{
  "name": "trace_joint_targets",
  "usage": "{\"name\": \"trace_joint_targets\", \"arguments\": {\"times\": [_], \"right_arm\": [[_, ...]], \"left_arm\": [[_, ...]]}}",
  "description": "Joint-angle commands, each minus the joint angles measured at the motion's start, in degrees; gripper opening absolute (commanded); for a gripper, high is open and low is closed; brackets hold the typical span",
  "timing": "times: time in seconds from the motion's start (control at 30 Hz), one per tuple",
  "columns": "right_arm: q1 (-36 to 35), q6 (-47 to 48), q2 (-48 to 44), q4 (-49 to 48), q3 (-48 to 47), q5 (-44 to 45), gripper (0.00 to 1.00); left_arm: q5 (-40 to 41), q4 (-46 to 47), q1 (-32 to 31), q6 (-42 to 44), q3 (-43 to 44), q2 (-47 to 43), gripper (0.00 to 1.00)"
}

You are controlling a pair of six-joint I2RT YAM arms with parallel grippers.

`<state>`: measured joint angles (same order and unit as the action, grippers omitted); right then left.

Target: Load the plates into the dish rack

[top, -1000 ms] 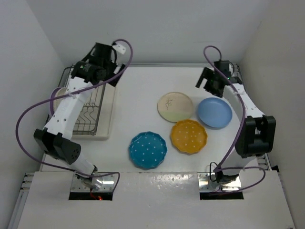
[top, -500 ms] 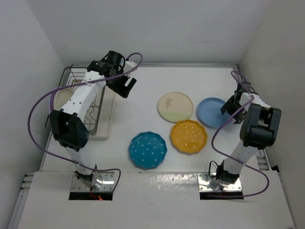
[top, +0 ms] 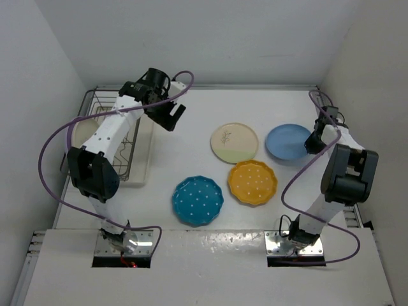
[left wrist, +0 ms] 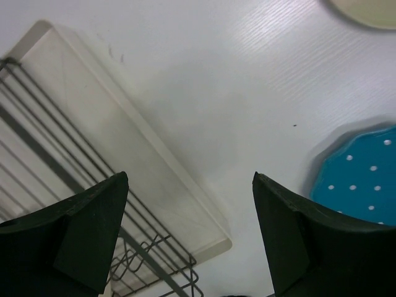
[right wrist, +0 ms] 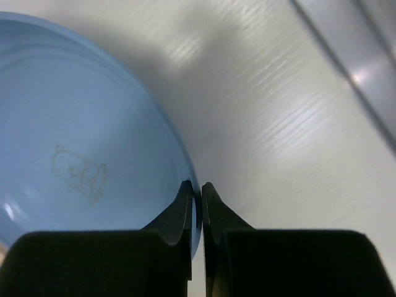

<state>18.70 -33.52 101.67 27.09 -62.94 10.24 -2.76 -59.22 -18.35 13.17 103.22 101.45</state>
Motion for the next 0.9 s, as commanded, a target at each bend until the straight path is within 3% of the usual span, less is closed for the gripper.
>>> {"name": "trace_joint_targets", "arguments": {"times": [0.0, 0.07, 0.1, 0.2, 0.43, 0.57, 0.7, 0.87], "right_arm": [[-3.8, 5.6, -8.2, -0.5, -2.9, 9.4, 0.00], [-7.1, 10.0, -11.7, -2.6, -5.3, 10.4, 0.00], [-13.1, 11.4, -13.9, -4.7, -6.7, 11.6, 0.00], [-22.2, 15.8, -16.8, -9.8, -9.0, 11.7, 0.00], [-39.3, 9.4, -15.8, -18.0, -8.2, -2.7, 0.00], [-43.0, 5.0, -14.0, -26.6, -5.2, -12.7, 0.00], [-45.1, 4.5, -14.6, -33.0, -2.2, -15.9, 0.00], [-45.9, 5.0, -13.7, -35.6, -2.5, -22.0, 0.00]], "left_arm": [[-8.2, 2.2, -0.6, 1.1, 2.3, -3.4, 0.86], [-13.7, 4.7, 0.6, 1.8, 2.3, -4.9, 0.86], [-18.9, 5.6, 1.1, 1.8, 2.3, -4.9, 0.88], [-23.9, 7.8, 2.4, 0.1, 3.6, -4.0, 0.89], [-35.8, 9.7, 4.9, -2.2, 4.3, -2.3, 0.93], [-35.8, 10.4, 6.0, -2.2, 3.2, -1.8, 0.93], [-32.2, 10.9, 6.0, -0.9, -1.6, -3.0, 0.92], [-31.4, 11.5, 6.6, -0.9, -6.1, -3.0, 0.77]]}}
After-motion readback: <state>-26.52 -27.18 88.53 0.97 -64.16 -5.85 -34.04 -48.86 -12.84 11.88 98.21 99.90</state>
